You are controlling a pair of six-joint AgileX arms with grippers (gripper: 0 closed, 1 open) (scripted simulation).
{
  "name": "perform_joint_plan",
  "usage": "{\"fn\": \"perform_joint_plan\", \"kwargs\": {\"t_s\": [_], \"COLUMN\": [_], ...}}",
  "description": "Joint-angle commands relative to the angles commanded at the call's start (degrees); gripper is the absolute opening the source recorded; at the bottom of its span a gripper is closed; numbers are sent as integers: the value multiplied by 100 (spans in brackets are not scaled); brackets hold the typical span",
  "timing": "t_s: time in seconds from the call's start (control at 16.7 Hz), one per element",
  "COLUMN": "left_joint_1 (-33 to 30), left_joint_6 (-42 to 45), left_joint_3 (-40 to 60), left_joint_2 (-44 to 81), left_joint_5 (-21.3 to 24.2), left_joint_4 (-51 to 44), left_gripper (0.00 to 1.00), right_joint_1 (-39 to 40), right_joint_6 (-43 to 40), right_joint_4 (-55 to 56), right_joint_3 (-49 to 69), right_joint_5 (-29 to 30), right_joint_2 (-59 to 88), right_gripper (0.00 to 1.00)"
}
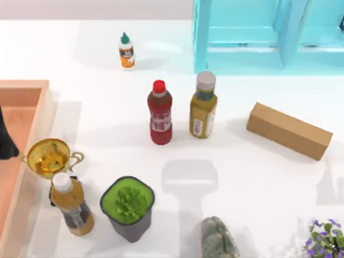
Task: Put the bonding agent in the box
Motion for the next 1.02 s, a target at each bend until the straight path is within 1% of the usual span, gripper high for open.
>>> {"fn": "perform_joint_plan", "kwargs": {"t_s": [0.18,0.66,0.84,1.02], "left_joint_1": [-366,-1366,-1669,-1889], "left_joint_6": [-144,-540,-658,-742], "left_joint_3": [895,3461,4221,4715], "left_joint_2": [1784,7364,8917,9935], "left_joint_5": [-299,-1121,-1367,-1539], "left_joint_4": [561,2097,2557,2884], "left_gripper": [100,100,100,100], "right_joint_1": [0,0,0,0], "right_joint_6": [0,0,0,0], "right_joint_4": [0,0,0,0], "right_joint_3": [0,0,0,0], "right_joint_5": [0,0,0,0], "right_joint_2": [0,0,0,0], "right_gripper": [100,100,100,100]}}
